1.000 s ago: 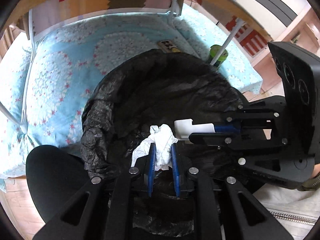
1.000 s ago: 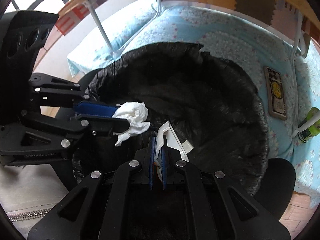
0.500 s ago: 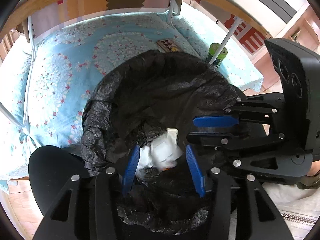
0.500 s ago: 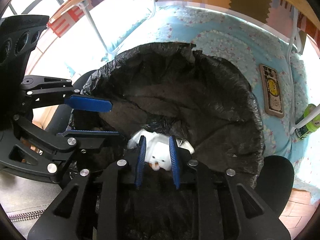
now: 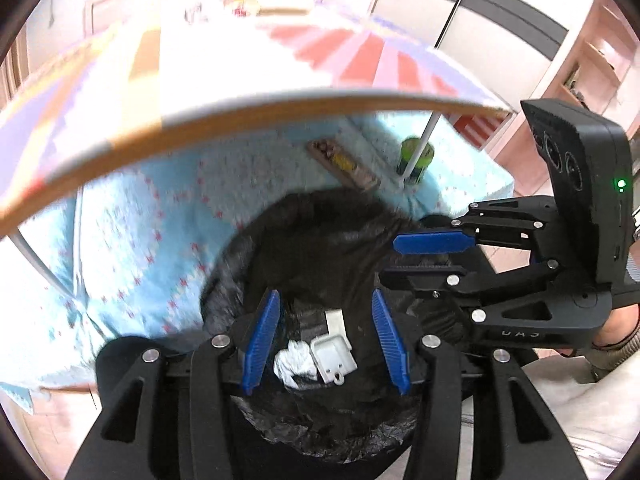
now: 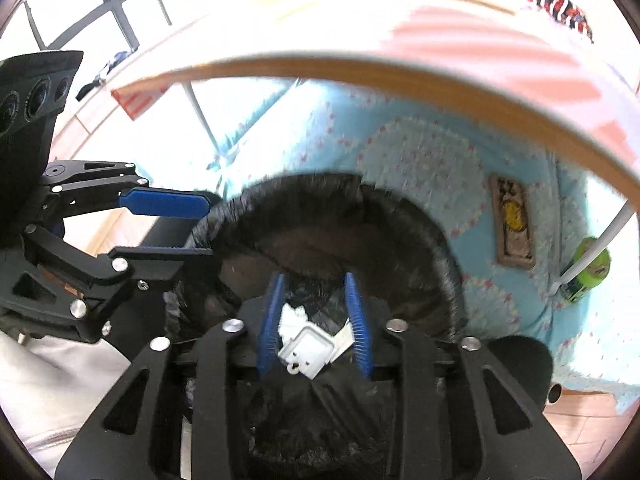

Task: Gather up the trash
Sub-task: 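Lower tissue and tray into the black bin and open both grippers, then raise both tools from the bin back over the board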

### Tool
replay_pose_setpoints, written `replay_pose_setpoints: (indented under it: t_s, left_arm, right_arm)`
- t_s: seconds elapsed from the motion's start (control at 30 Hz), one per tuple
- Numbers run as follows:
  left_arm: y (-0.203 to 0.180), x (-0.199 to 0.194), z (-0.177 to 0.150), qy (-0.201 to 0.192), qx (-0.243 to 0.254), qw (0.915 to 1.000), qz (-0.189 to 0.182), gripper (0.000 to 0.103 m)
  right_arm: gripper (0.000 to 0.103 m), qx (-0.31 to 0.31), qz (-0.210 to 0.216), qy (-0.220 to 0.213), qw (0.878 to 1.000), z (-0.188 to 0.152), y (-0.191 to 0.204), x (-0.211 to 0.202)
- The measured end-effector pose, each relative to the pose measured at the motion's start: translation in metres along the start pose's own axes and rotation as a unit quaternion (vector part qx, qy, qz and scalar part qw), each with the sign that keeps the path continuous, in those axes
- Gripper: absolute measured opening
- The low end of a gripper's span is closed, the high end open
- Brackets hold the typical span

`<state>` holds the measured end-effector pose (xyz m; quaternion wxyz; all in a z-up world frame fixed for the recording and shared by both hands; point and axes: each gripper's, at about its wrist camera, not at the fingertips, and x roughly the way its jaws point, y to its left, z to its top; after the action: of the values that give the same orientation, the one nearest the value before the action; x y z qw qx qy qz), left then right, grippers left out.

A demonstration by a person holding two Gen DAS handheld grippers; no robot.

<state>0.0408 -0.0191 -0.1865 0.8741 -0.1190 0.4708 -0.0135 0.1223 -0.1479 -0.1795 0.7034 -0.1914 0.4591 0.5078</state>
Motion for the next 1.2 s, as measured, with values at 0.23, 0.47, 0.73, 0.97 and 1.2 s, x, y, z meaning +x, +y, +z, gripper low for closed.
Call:
replay_pose_setpoints:
  t_s: [0.23,0.47,0.73,0.97,1.2]
  left_arm:
    - [0.000,-0.041,0.024,-0.054,0.016,0.9984,0.004,0.047]
    - [0.008,-0.071,0.048,-0.094,0.012,0.9955,-0.002,0.047]
    - [0.019,-0.083,0.076,-0.120,0.006,0.9928,0.001,0.047]
    - [0.033,-0.088,0.104,-0.138,0.006,0.9903,0.017,0.047]
    - [0.044,-0.083,0.133,-0.150,0.012,0.9880,0.037,0.047]
  right_arm:
    - [0.042,-0.004,-0.007,-0.049,0.999,0.020,-0.002,-0.035]
    - [0.051,-0.003,-0.020,-0.085,0.996,0.037,-0.008,-0.061]
    - [0.055,-0.010,-0.035,-0.114,0.993,0.058,-0.019,-0.080]
    - [0.059,-0.015,-0.051,-0.136,0.989,0.081,-0.032,-0.090]
    - [0.064,-0.015,-0.064,-0.154,0.986,0.106,-0.046,-0.094]
